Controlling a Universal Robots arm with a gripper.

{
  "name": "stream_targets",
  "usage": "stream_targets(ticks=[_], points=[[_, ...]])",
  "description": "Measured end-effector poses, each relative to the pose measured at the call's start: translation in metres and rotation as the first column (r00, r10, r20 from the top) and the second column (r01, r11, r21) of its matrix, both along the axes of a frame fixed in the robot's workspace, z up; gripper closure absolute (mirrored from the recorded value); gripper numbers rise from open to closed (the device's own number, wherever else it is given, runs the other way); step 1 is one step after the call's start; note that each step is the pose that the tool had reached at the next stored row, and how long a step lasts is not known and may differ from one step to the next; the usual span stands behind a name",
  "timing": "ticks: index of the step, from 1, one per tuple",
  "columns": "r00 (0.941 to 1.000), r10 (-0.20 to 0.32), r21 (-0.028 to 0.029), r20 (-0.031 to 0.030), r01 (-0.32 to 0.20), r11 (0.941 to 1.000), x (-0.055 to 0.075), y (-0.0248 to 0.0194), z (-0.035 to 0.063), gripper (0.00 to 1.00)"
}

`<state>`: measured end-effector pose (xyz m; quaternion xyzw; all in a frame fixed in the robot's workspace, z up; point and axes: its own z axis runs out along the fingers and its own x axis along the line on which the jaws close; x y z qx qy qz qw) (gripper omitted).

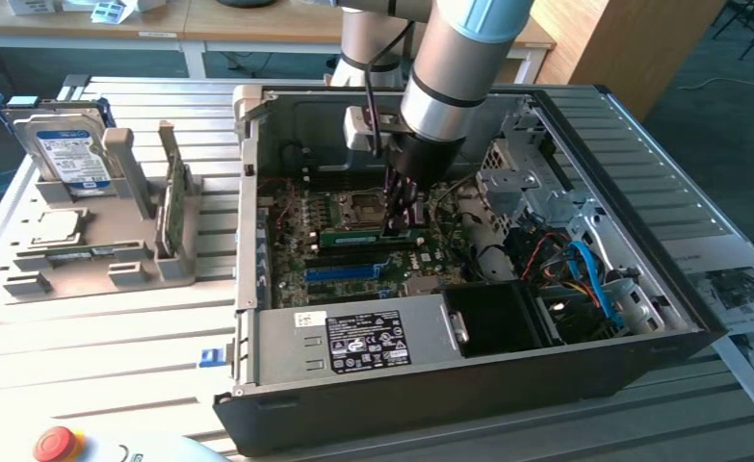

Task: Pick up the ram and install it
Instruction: 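Insert the ram into the slot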

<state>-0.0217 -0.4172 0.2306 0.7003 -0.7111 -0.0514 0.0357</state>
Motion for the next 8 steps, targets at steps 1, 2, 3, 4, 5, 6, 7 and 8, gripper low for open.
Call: stream_targets(ticks=[1,2,3,4,5,6,7,8], points=[[1.0,0.0,0.0,0.0,0.0,1.0,0.0,0.0,0.0,0.88],[1.0,0.001,0.0,0.0,-0.001,1.0,0.0,0.0,0.0,0.88],[1.0,0.001,0.0,0.0,-0.001,1.0,0.0,0.0,0.0,0.88],[1.0,0.002,-0.0001,0.0,-0.002,1.0,0.0,0.0,0.0,0.88],[1.0,0.003,-0.0001,0.0,-0.003,1.0,0.0,0.0,0.0,0.88],[1.0,0.003,-0.0001,0.0,-0.003,1.0,0.0,0.0,0.0,0.88],[1.0,0.004,-0.0001,0.0,-0.004,1.0,0.0,0.0,0.0,0.88],[1.0,0.004,0.0,0.0,-0.004,1.0,0.0,0.0,0.0,0.88]])
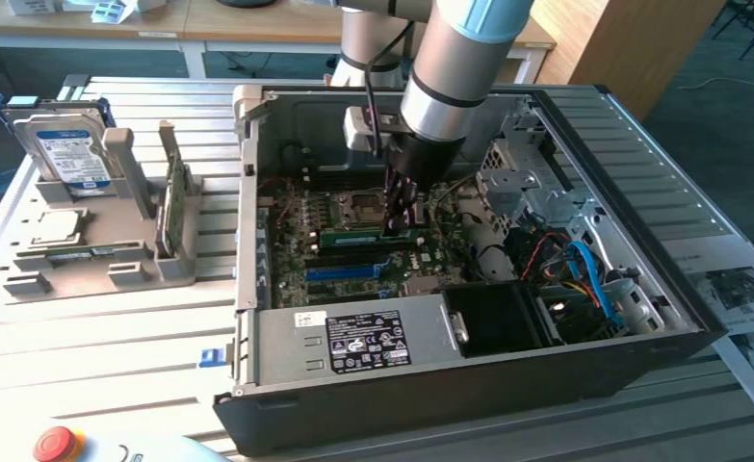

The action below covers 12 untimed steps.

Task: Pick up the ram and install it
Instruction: 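Insert the ram into the slot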

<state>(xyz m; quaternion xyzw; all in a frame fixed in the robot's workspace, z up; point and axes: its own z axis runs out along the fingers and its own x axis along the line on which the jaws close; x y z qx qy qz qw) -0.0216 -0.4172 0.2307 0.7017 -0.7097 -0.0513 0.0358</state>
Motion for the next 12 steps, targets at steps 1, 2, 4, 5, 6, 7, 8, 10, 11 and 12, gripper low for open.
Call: stream_targets(ticks=[1,2,4,5,6,7,8,10,11,12], points=[[1.0,0.0,0.0,0.0,0.0,1.0,0.0,0.0,-0.0002,0.88],[1.0,0.0,0.0,0.0,0.0,1.0,0.0,0.0,-0.0003,0.88],[1.0,0.0,0.0,0.0,0.0,1.0,0.0,0.0,-0.0007,0.88],[1.0,0.0,0.0,0.0,0.0,1.0,0.0,0.0,-0.001,0.88],[1.0,0.0,0.0001,0.0001,0.0,1.0,0.0,0.0,-0.0012,0.88],[1.0,0.0,0.0001,0.0,0.0,1.0,0.0,0.0,-0.0015,0.88],[1.0,0.0,0.0,0.0,0.0,1.0,0.0,0.0,-0.0018,0.88],[1.0,0.0,0.0,0.0,0.0,1.0,0.0,0.0,-0.0023,0.88],[1.0,0.0,-0.0001,0.0,0.0,1.0,0.0,0.0,-0.0025,0.88],[1.0,0.0,0.0,0.0,0.0,1.0,0.0,0.0,-0.0028,0.88]])
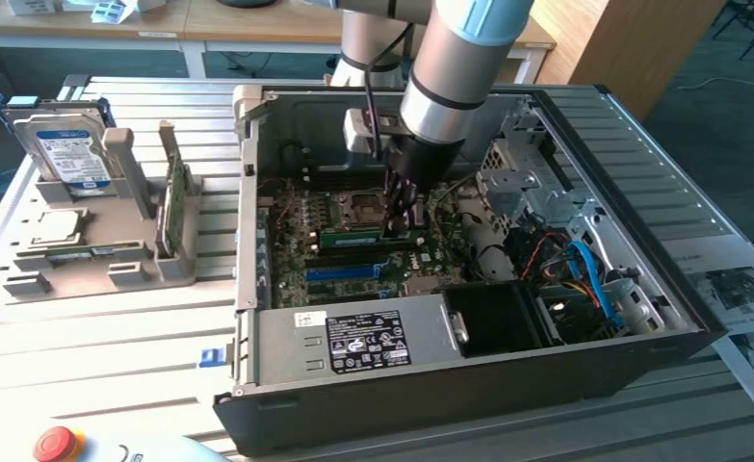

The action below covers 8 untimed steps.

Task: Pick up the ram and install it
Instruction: 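Insert the ram into the slot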

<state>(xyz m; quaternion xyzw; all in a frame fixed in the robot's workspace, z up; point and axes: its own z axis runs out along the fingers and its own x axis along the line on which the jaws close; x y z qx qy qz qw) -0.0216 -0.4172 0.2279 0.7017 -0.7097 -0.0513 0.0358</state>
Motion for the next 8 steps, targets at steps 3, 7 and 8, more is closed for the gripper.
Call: stream_targets(ticks=[3,7,8], points=[[1.0,0.0,0.0,0.0,0.0,1.0,0.0,0.0,-0.0006,0.88],[1.0,0.0,0.0001,0.0,0.0,1.0,0.0,0.0,-0.0017,0.88],[1.0,0.0,0.0,0.0,0.0,1.0,0.0,0.0,-0.002,0.88]])
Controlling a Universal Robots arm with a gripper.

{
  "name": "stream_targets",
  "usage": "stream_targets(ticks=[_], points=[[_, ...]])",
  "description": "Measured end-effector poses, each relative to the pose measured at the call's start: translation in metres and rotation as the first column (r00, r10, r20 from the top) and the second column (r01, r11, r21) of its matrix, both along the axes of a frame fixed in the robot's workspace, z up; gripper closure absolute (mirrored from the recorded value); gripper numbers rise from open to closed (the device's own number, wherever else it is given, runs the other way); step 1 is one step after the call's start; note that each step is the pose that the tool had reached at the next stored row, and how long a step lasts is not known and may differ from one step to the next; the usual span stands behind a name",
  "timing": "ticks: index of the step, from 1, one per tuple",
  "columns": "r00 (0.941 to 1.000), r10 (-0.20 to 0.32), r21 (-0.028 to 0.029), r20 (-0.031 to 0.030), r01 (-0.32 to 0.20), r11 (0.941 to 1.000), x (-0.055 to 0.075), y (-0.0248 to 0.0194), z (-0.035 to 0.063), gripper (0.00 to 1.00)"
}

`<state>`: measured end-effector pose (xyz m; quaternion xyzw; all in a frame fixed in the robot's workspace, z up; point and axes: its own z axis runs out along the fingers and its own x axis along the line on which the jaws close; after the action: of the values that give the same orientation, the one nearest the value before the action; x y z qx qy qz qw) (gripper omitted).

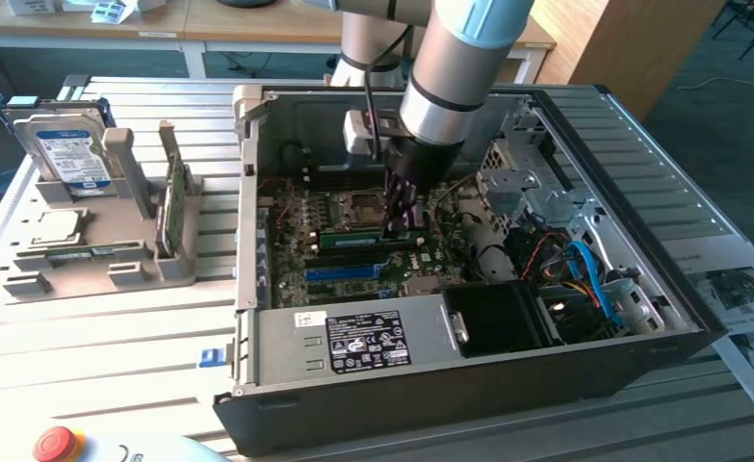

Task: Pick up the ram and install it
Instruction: 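Insert the ram into the slot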

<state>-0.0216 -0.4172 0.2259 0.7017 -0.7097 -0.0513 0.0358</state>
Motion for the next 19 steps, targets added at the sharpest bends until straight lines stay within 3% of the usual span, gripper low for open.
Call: stream_targets(ticks=[19], points=[[1.0,0.0,0.0,0.0,0.0,1.0,0.0,0.0,-0.0022,0.88]])
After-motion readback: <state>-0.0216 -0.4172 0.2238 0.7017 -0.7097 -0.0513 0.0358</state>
